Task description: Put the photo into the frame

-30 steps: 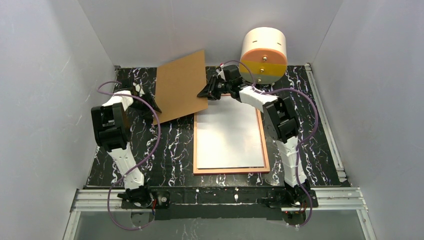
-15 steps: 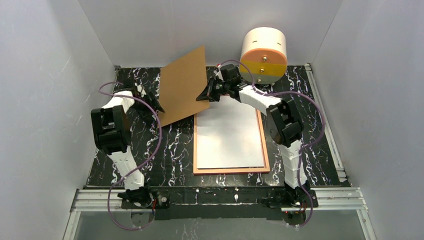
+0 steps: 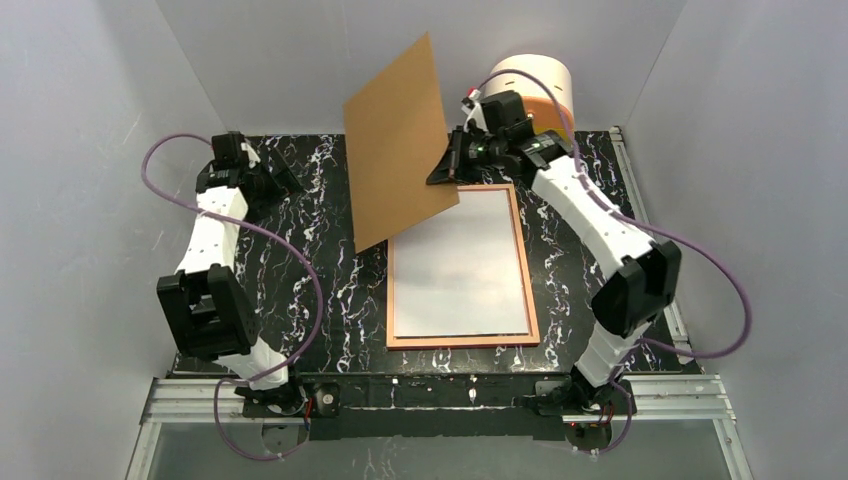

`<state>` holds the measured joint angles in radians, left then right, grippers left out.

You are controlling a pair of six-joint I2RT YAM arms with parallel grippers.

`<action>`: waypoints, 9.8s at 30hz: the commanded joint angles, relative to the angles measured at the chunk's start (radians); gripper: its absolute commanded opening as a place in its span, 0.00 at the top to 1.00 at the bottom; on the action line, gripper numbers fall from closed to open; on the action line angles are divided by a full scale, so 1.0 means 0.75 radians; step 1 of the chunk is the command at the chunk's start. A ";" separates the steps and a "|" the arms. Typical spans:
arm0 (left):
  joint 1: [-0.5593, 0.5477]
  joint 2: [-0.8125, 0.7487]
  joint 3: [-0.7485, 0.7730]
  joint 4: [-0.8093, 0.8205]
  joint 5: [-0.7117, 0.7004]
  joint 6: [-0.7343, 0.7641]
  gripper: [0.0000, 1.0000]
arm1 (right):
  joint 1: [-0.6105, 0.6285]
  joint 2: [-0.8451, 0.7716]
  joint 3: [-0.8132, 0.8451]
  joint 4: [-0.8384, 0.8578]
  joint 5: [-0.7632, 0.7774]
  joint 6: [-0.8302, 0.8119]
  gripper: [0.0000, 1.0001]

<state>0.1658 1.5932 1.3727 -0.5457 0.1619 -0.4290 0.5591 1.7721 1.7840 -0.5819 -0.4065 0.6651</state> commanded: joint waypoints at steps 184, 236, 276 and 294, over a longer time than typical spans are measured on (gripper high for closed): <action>-0.614 0.163 -0.420 0.785 0.937 -0.365 1.00 | -0.668 -0.176 -1.252 0.083 0.006 -0.173 0.58; -0.551 0.145 -0.578 1.216 0.935 -0.624 1.00 | -0.579 -0.211 -1.321 0.109 0.049 -0.156 0.59; -0.570 0.260 -0.370 0.485 0.704 -0.147 0.63 | -0.501 -0.454 -1.255 0.019 0.113 -0.055 0.47; -0.570 0.267 -0.352 0.437 0.684 -0.111 0.63 | -0.258 -0.336 -1.221 0.132 0.330 0.042 0.49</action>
<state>-0.2573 1.7977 1.0763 -0.1898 0.6601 -0.5304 0.3412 1.4963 0.8288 -0.5159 -0.2455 0.6891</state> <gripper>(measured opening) 0.372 0.513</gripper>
